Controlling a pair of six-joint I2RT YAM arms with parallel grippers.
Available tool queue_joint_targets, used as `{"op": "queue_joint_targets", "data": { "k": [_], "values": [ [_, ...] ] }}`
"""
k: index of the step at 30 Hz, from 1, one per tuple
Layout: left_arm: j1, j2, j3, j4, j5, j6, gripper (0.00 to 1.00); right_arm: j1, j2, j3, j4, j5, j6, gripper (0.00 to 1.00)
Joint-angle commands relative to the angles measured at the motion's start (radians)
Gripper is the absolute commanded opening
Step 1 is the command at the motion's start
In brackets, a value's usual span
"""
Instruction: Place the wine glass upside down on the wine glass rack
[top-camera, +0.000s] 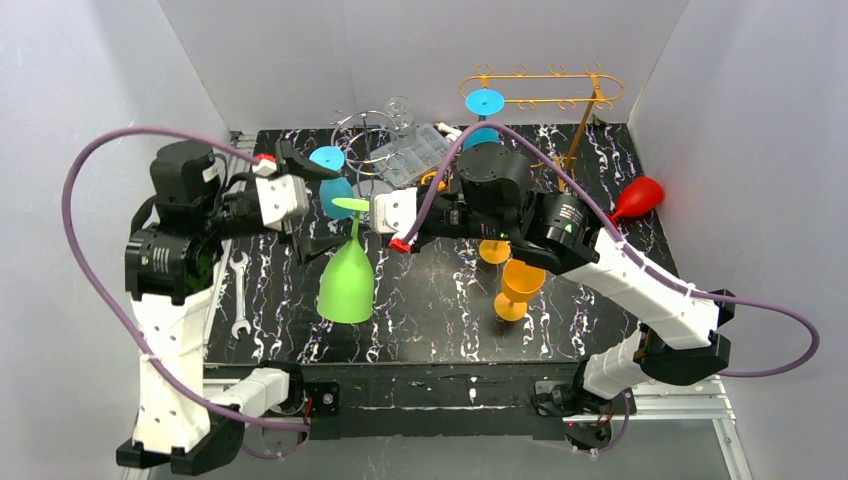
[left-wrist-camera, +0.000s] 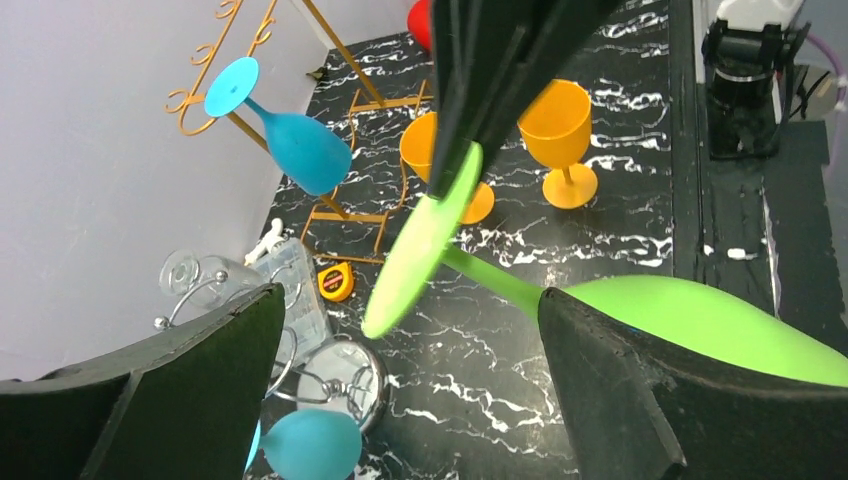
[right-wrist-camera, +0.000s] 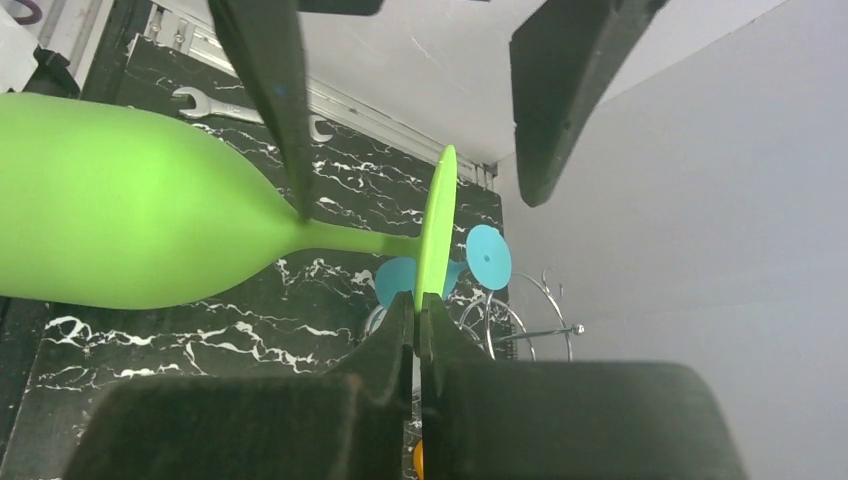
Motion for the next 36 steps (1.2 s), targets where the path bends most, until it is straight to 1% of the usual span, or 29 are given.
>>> {"op": "queue_joint_targets", "data": {
  "k": [1,2,3,4,5,6,7,8,9,13,16,17,18,19,20,21,22,23,25,27,28,29,32,34,36],
  "values": [
    [0.000,-0.097,-0.064,-0.046,0.019,0.100,0.97,0.025,0.002,0.042,0.021,0.024,-0.042,0.01],
    [0.000,-0.102,-0.073,-0.045,0.028,0.126,0.93,0.031,0.008,0.043,0.019,0.028,-0.047,0.01],
    [0.000,-0.100,-0.071,-0.045,0.033,0.140,0.84,0.039,0.013,0.046,0.014,0.034,-0.053,0.01],
    [0.000,-0.091,-0.063,-0.047,0.036,0.143,0.72,0.045,0.018,0.050,0.011,0.041,-0.057,0.01],
    [0.000,-0.082,-0.053,-0.048,0.037,0.147,0.56,0.052,0.023,0.052,0.007,0.048,-0.066,0.01],
    [0.000,-0.076,-0.046,-0.048,0.037,0.154,0.37,0.057,0.025,0.054,0.007,0.057,-0.071,0.01],
    [0.000,-0.073,-0.044,-0.048,0.036,0.165,0.26,0.060,0.026,0.053,0.008,0.062,-0.074,0.01],
    [-0.001,-0.071,-0.044,-0.047,0.035,0.175,0.19,0.065,0.026,0.052,0.014,0.064,-0.079,0.01],
    [-0.001,-0.069,-0.044,-0.044,0.035,0.176,0.15,0.071,0.026,0.049,0.023,0.069,-0.081,0.01],
    [0.000,-0.061,-0.049,-0.042,0.037,0.175,0.12,0.098,0.015,0.013,0.083,0.093,-0.089,0.01],
    [0.000,-0.067,-0.061,-0.042,0.033,0.202,0.01,0.098,0.004,-0.024,0.173,0.122,-0.041,0.01],
    [0.000,-0.070,-0.065,-0.043,0.026,0.220,0.00,0.098,-0.003,-0.041,0.216,0.142,-0.002,0.21],
    [0.000,-0.073,-0.070,-0.042,0.012,0.243,0.00,0.098,-0.013,-0.061,0.267,0.197,0.050,0.41],
    [0.000,-0.077,-0.077,-0.033,-0.006,0.272,0.00,0.098,-0.023,-0.077,0.313,0.236,0.099,0.50],
    [0.000,-0.087,-0.095,-0.015,-0.028,0.304,0.00,0.098,-0.032,-0.083,0.341,0.299,0.165,0.64],
    [0.000,-0.097,-0.121,0.022,-0.054,0.326,0.00,0.091,-0.036,-0.084,0.351,0.334,0.234,0.81],
    [0.000,-0.116,-0.159,0.077,-0.082,0.339,0.00,0.081,-0.036,-0.075,0.330,0.340,0.298,0.96],
    [0.000,-0.149,-0.208,0.163,-0.113,0.341,0.00,0.070,-0.036,-0.061,0.289,0.339,0.354,0.98],
    [0.000,-0.208,-0.315,0.349,-0.158,0.337,0.00,0.051,-0.057,-0.084,0.236,0.318,0.456,0.98],
    [0.000,-0.253,-0.402,0.522,-0.185,0.349,0.00,0.017,-0.102,-0.175,0.245,0.254,0.554,0.98],
    [0.000,-0.264,-0.426,0.578,-0.188,0.361,0.00,-0.011,-0.127,-0.211,0.256,0.210,0.612,0.98],
    [0.000,-0.270,-0.440,0.616,-0.190,0.371,0.00,-0.046,-0.149,-0.252,0.274,0.169,0.674,0.98],
    [0.000,-0.274,-0.451,0.726,-0.201,0.346,0.00,-0.165,-0.221,-0.395,0.385,-0.034,0.860,0.98],
    [0.000,-0.276,-0.458,0.796,-0.203,0.310,0.00,-0.191,-0.253,-0.481,0.484,-0.112,0.943,0.98],
    [0.000,-0.276,-0.454,0.824,-0.187,0.294,0.00,-0.197,-0.257,-0.512,0.529,-0.146,0.975,0.98]
  ]
}}
